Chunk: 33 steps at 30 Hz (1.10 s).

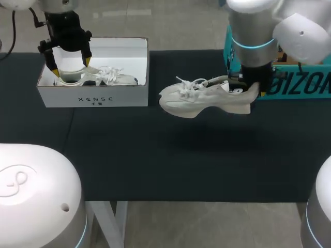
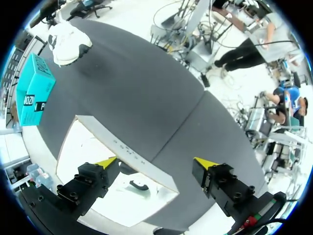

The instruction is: Take the shoe out of the shoebox, open the shoe tongue, remove and reinsert the insole, then place the shoe into the shoebox

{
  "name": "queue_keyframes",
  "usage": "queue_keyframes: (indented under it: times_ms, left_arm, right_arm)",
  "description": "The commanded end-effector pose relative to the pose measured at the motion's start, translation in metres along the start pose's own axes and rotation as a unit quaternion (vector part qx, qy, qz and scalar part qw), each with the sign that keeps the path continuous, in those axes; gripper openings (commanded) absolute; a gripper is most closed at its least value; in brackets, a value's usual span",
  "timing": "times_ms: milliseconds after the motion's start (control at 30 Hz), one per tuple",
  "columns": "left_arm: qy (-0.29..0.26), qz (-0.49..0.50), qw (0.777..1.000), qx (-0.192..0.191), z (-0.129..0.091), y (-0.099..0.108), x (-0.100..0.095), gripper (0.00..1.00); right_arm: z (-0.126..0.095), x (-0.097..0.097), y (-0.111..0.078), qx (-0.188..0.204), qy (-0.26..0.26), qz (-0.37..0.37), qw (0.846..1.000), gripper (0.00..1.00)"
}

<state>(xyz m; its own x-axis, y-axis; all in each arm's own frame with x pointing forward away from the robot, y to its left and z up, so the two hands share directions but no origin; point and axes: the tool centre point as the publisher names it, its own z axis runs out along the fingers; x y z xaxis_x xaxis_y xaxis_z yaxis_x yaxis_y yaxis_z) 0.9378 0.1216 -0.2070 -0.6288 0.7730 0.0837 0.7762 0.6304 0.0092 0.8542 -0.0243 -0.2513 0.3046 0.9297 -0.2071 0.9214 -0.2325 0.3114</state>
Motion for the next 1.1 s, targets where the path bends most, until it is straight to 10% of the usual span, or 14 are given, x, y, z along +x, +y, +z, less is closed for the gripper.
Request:
queue_keyframes:
  times_ms: [33, 633, 1100]
  left_arm:
    - [0.0, 0.0, 1.0, -0.001, 0.0, 0.0, 0.001, 1.0]
    - [0.0, 0.0, 1.0, -0.001, 0.0, 0.0, 0.001, 1.0]
    - [0.0, 0.0, 1.0, -0.001, 0.0, 0.0, 0.001, 1.0]
  right_arm:
    - [0.01, 0.02, -0.008, -0.001, -0.014, 0.002, 1.0, 0.0]
    - [0.043, 0.075, -0.104, 0.027, -0.008, -0.041, 0.999, 0.0]
    - [0.059, 0.116, -0.104, 0.051, -0.008, -0.007, 0.999, 0.0]
